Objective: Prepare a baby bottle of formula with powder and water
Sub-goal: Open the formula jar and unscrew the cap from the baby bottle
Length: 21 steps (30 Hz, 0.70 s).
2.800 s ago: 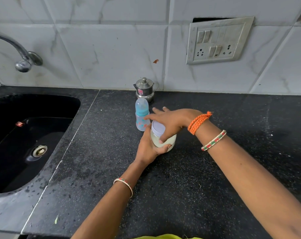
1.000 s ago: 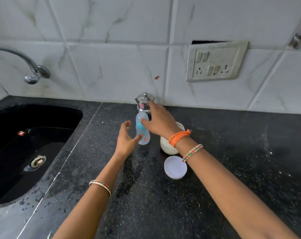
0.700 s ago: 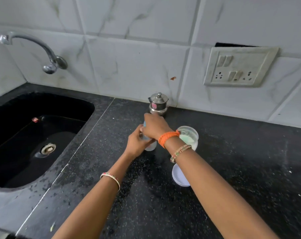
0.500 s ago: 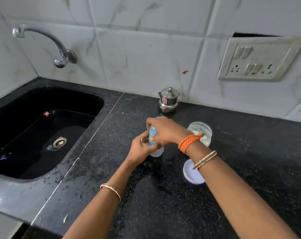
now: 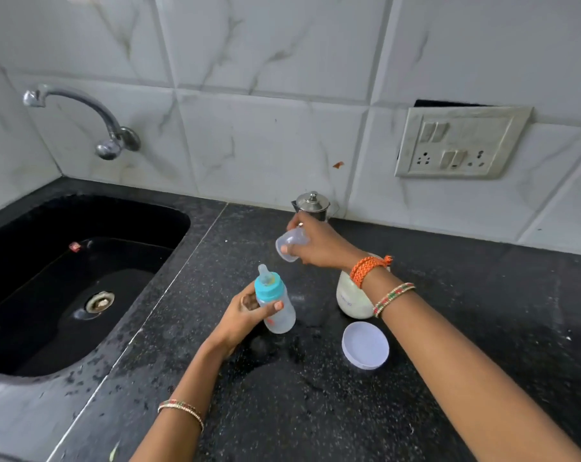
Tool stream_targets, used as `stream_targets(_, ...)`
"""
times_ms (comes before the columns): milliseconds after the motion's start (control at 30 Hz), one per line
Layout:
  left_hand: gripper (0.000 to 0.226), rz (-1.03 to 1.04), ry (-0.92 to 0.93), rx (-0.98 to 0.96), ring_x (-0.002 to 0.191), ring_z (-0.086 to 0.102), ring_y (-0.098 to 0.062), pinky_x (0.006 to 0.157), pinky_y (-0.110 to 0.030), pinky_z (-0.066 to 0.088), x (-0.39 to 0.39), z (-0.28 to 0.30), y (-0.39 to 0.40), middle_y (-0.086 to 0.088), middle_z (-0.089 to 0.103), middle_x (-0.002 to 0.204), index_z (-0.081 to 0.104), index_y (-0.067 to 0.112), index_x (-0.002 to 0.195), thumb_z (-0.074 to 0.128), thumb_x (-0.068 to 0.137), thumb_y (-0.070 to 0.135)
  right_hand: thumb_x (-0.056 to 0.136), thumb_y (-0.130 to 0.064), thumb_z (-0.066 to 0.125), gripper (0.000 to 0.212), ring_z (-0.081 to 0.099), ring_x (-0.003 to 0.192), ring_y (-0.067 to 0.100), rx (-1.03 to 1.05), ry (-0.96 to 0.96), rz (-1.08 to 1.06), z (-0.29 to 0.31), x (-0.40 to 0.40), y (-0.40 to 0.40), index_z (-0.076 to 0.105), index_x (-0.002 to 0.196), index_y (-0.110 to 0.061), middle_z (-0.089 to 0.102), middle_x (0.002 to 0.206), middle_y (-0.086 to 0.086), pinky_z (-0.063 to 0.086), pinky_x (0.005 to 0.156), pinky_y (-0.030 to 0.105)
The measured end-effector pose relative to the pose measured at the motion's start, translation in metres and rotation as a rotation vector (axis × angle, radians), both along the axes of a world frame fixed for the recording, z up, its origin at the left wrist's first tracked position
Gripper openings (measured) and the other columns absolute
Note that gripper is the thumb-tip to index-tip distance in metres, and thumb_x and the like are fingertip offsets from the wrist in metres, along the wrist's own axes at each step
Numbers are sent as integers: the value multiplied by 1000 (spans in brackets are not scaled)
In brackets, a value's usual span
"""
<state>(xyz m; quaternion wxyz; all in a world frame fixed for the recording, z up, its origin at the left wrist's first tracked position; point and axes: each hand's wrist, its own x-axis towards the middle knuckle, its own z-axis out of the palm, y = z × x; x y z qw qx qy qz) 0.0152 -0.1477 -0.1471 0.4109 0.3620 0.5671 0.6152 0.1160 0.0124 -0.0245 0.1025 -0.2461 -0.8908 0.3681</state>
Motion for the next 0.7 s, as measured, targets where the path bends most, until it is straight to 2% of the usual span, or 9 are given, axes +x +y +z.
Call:
stream_targets(67,39,55,5,24,95,66,-3,78,-15,50,1,-3,-3,12,73,99,60,19,115,70,80,5,85,-23,64,30,54,92,24,7,-42,-119,-24,-5,7,42,105,-15,53,110,11,47,71,30)
stream_targets(133,44,77,35,36,94,66,-2,78,-14,49,3,-8,-7,12,73,99,58,16,118,71,78,3,84,-17,63,31,54,100,29,84,-186,-139,-53,-9,8,45,109,-12,50,116,14,42,79,30)
stream_targets(267,52,78,82,41,99,65,-3,80,-14,48,7,-11,-10,11,72,104,56,15,125,74,77,5,87,-14,53,32,49,114,35,198,-417,-115,-94,-16,-5,51,119,-13,45,124,16,42,95,39)
stream_targets(400,50,100,108,42,100,64,0,81,-13,48,12,-8,-13,16,70,105,56,29,119,74,78,8,91,-22,47,44,27,133,41,424,-531,-130,-85,-16,-17,38,133,-12,33,142,19,28,105,55)
stream_targets(467,51,118,119,50,100,63,1,81,-14,48,14,-8,-13,18,69,105,56,33,117,74,78,8,93,-28,44,38,39,125,40,486,-355,-203,-63,-14,-25,43,127,-10,43,135,19,36,97,51)
stream_targets(533,52,140,121,64,100,63,0,82,-15,49,16,-11,-11,15,68,107,55,33,118,74,77,7,93,-40,42,36,57,102,37,386,-162,-248,-38,-14,-38,54,107,-10,60,112,18,44,80,41)
stream_targets(567,52,146,116,69,101,63,-2,83,-17,49,16,-11,-10,12,67,110,55,31,119,74,77,7,90,-50,41,42,61,90,34,325,-136,-224,-27,-15,-46,56,95,-11,63,100,16,45,74,38)
stream_targets(633,49,151,108,74,102,64,-5,85,-20,49,16,-13,-8,8,67,111,55,24,120,75,77,9,81,-67,42,53,59,71,29,339,-208,-127,-12,-15,-64,53,81,-15,61,82,10,47,64,34)
stream_targets(700,48,161,98,74,100,65,-5,85,-23,48,17,-14,-8,7,68,108,55,18,118,76,76,12,77,-64,53,51,60,74,30,523,-333,-43,-11,-14,-79,56,87,-14,60,86,11,42,61,30)
